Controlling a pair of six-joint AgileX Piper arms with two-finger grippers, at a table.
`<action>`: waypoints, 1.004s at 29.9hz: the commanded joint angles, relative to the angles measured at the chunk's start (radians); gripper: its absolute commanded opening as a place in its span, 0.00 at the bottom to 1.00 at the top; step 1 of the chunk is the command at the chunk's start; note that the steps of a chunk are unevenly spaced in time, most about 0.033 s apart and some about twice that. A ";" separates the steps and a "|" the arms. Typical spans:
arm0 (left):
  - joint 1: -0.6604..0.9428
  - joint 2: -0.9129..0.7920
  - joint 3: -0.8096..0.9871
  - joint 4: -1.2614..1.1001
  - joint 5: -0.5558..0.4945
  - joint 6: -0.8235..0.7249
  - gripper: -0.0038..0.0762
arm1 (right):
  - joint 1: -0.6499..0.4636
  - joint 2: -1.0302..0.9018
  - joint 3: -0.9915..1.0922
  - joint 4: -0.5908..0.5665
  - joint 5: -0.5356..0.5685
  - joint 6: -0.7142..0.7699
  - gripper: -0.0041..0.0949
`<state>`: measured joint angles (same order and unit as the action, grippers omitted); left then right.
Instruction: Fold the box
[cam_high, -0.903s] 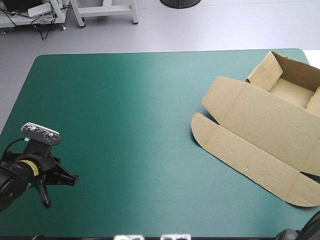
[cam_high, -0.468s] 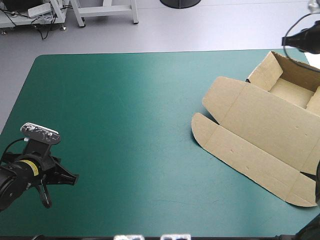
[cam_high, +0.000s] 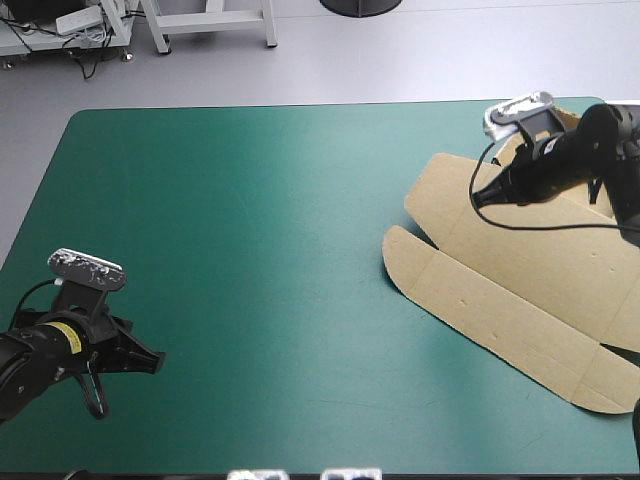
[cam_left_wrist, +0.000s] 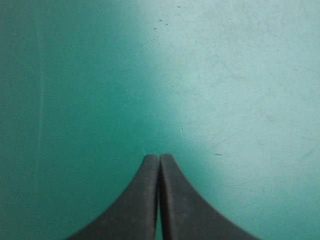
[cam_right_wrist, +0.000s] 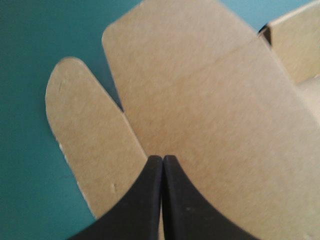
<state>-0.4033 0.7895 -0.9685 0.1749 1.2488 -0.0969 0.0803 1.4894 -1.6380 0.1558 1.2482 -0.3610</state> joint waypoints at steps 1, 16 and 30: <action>-0.005 -0.003 -0.024 -0.016 -0.009 -0.008 0.04 | 0.005 -0.101 0.127 0.009 0.009 0.003 0.02; -0.005 -0.003 0.057 -0.071 -0.070 -0.014 0.04 | 0.005 -0.528 0.634 -0.051 -0.054 0.105 0.02; -0.005 -0.003 0.113 -0.144 -0.127 -0.020 0.04 | 0.005 -0.672 0.788 -0.083 -0.027 0.167 0.02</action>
<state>-0.4033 0.7895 -0.8329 0.0480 1.1670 -0.1075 0.0838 0.8392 -0.8557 0.0786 1.2450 -0.1968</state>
